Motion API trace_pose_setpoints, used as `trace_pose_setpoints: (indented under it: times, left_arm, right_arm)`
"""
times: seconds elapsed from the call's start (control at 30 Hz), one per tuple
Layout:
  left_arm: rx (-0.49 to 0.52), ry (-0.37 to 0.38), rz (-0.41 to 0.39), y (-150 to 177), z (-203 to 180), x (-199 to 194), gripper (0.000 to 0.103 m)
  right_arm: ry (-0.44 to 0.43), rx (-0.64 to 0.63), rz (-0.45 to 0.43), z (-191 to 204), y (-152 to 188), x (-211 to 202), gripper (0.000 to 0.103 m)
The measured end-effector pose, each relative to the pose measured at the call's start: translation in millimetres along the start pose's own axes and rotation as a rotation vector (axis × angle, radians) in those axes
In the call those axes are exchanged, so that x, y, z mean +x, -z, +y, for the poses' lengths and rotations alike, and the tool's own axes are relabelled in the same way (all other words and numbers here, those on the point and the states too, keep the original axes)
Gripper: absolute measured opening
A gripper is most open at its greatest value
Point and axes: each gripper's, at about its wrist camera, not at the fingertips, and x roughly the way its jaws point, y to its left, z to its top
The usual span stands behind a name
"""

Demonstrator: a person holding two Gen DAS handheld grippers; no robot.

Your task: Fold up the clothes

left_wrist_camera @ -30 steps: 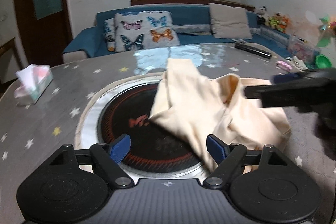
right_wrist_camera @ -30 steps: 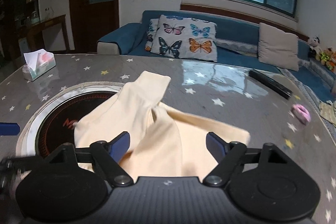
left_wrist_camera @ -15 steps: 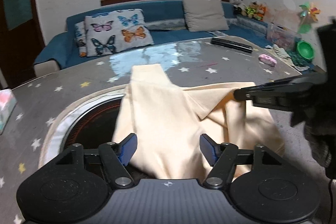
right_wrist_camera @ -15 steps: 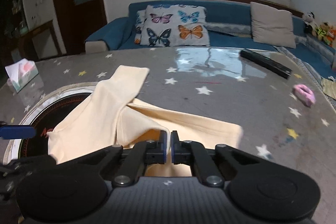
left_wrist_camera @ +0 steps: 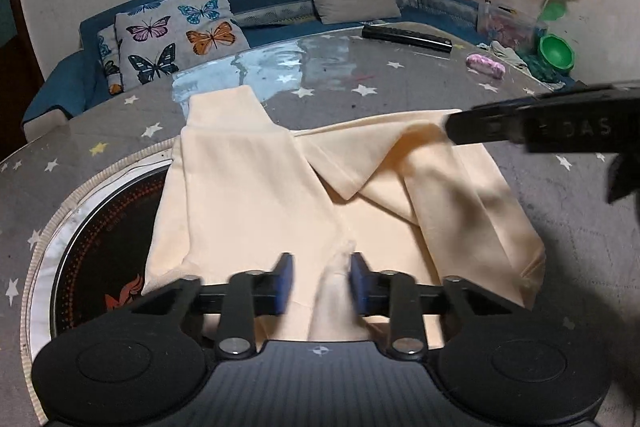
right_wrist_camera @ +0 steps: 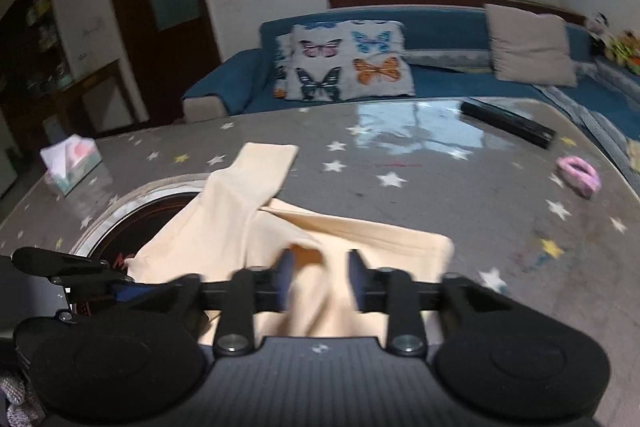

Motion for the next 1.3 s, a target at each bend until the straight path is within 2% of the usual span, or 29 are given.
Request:
trace_pose_setpoints:
  times: [0.07,0.1,0.17,0.2,0.3,0.5,0.67,0.77,0.9,1.0,1.1,1.17,1.3]
  left_arm:
    - [-0.011,0.006,-0.012,0.5,3.3,-3.9,0.011]
    - [-0.015,0.007,-0.019,1.1,5.3,-6.6,0.010]
    - [-0.022,0.004,-0.031,2.7,9.6,-11.9,0.008]
    - [-0.027,-0.001,-0.036,3.8,12.2,-14.6,0.008]
    - [-0.049,-0.008,-0.058,7.7,20.5,-24.6,0.007]
    - [-0.114,-0.044,-0.115,22.8,36.5,-59.2,0.007]
    - [-0.187,-0.081,-0.159,46.6,51.2,-98.9,0.006]
    - [-0.243,-0.109,-0.164,70.8,60.4,-125.8,0.006]
    - [-0.272,-0.099,-0.132,101.0,57.9,-144.2,0.006]
    - [-0.289,-0.088,-0.104,123.3,54.4,-156.3,0.006]
    - [-0.305,-0.076,-0.076,145.6,51.0,-168.3,0.007]
    - [-0.316,-0.068,-0.058,160.5,48.7,-176.4,0.008]
    - [-0.281,-0.104,-0.091,160.5,47.4,-188.6,0.011]
  right_arm:
    - [0.005,-0.028,0.021,8.3,-2.6,14.5,0.040]
    - [0.006,-0.029,0.043,9.9,-2.5,24.2,0.040]
    - [0.015,-0.023,0.077,11.0,-0.3,38.1,0.029]
    - [0.021,-0.017,0.082,10.7,1.6,40.9,0.010]
    - [0.032,0.015,0.060,6.0,6.1,32.6,0.004]
    - [0.102,0.069,-0.027,-12.4,15.8,-19.2,0.004]
    - [0.171,0.139,-0.096,-33.9,40.9,-81.8,0.004]
    - [0.201,0.198,-0.114,-49.1,62.2,-116.7,0.004]
    - [0.240,0.280,-0.115,-65.0,97.1,-152.6,0.004]
    - [0.277,0.325,-0.077,-75.3,122.3,-162.1,0.009]
    - [0.315,0.321,-0.009,-81.1,142.0,-159.8,0.027]
    - [0.341,0.300,0.027,-81.4,149.9,-158.5,0.032]
    - [0.399,0.200,0.044,-68.5,150.7,-153.7,0.054]
